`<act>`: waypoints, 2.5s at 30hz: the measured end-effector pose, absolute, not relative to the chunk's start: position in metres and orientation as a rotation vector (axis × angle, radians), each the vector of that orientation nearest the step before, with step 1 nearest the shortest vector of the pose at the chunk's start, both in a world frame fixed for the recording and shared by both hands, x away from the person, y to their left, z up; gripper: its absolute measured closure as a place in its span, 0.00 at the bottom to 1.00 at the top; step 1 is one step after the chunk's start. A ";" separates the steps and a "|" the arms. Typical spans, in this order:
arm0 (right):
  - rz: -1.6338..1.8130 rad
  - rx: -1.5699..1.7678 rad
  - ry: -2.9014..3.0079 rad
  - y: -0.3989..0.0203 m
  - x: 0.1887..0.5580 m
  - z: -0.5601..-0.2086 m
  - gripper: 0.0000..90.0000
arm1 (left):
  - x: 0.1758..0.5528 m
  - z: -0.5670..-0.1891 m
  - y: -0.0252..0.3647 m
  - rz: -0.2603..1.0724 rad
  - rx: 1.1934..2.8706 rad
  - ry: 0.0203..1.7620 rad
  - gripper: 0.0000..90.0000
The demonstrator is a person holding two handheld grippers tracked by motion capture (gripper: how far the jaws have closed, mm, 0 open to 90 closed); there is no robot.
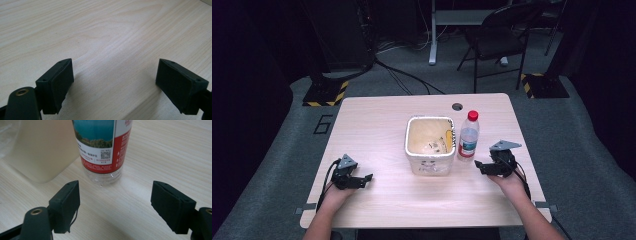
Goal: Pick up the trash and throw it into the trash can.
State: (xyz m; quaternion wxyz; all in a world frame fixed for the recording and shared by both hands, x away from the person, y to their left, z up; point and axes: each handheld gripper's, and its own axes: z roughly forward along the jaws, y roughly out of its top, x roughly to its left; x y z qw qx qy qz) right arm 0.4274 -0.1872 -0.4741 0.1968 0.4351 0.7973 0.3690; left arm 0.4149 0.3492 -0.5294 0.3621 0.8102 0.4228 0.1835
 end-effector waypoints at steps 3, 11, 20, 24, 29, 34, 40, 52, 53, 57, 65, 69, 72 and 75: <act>1.038 1.225 2.232 -0.184 0.429 -0.472 0.23 | 0.415 -0.529 0.349 0.473 2.086 1.089 0.16; 1.058 1.210 2.232 -0.179 0.434 -0.464 0.21 | 0.415 -0.529 0.349 0.472 2.086 1.089 0.16; 1.065 1.194 2.223 -0.173 0.440 -0.454 0.20 | 0.415 -0.529 0.349 0.473 2.088 1.088 0.16; 1.083 1.202 2.208 -0.172 0.443 -0.449 0.18 | 0.415 -0.529 0.349 0.473 2.088 1.088 0.16; 1.095 1.202 2.202 -0.169 0.446 -0.443 0.18 | 0.415 -0.529 0.349 0.473 2.088 1.088 0.16; 1.095 1.189 2.202 -0.165 0.449 -0.440 0.18 | 0.415 -0.529 0.349 0.473 2.088 1.087 0.16; 1.097 1.179 2.206 -0.159 0.455 -0.438 0.17 | 0.415 -0.529 0.349 0.473 2.088 1.087 0.16; 1.104 1.177 2.203 -0.150 0.464 -0.434 0.18 | 0.415 -0.529 0.349 0.473 2.088 1.087 0.16; 1.104 1.179 2.201 -0.149 0.465 -0.435 0.18 | 0.415 -0.529 0.349 0.472 2.089 1.087 0.16; 1.105 1.186 2.202 -0.147 0.468 -0.435 0.19 | 0.415 -0.529 0.349 0.472 2.089 1.087 0.16; 1.114 1.183 2.192 -0.144 0.472 -0.432 0.21 | 0.415 -0.529 0.349 0.472 2.090 1.086 0.16; 1.117 1.184 2.185 -0.143 0.473 -0.430 0.22 | 0.415 -0.529 0.349 0.471 2.089 1.088 0.16; 1.112 1.187 2.184 -0.143 0.474 -0.428 0.26 | 0.415 -0.529 0.349 0.472 2.090 1.085 0.16; 1.110 1.182 2.185 -0.143 0.474 -0.426 0.30 | 0.415 -0.529 0.349 0.471 2.090 1.086 0.16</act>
